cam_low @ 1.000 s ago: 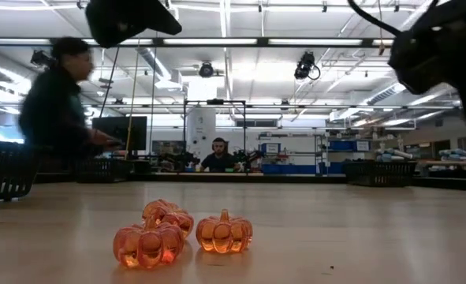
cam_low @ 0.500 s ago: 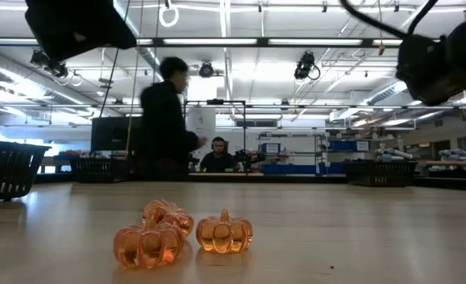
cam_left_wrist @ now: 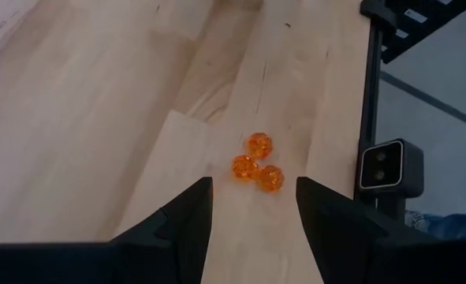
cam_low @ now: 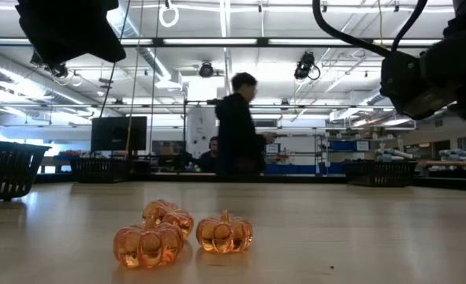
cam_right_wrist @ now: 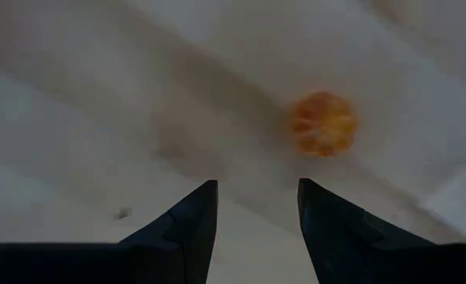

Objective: Sort Halloween decoration
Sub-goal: Put the orange pumpkin toy into the top right black basket

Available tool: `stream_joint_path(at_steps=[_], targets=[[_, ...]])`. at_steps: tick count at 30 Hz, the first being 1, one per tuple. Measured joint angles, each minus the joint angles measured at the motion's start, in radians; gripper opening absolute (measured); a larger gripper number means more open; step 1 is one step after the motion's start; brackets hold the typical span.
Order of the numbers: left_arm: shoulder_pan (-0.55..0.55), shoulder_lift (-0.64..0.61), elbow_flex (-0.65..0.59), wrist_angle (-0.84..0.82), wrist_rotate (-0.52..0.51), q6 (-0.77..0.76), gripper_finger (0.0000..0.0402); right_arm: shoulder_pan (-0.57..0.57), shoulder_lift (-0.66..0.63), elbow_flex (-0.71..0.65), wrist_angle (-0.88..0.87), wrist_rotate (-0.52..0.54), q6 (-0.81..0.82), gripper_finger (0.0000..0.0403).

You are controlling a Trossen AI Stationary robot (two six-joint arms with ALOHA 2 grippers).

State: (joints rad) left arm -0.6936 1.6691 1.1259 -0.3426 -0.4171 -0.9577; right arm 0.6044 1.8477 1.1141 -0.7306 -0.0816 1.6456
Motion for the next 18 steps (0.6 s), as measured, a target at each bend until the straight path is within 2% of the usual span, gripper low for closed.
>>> stream_joint_path(at_steps=[7,18], targets=[[-0.024,0.000,0.000,-0.001,0.001,-0.012,0.0194,-0.025,0.000,-0.001,-0.135,0.027,-0.017,0.0178],[-0.046,0.000,0.000,-0.003,0.002,-0.040,0.0194,-0.113,0.000,-0.001,-0.135,0.078,-0.142,0.0178]])
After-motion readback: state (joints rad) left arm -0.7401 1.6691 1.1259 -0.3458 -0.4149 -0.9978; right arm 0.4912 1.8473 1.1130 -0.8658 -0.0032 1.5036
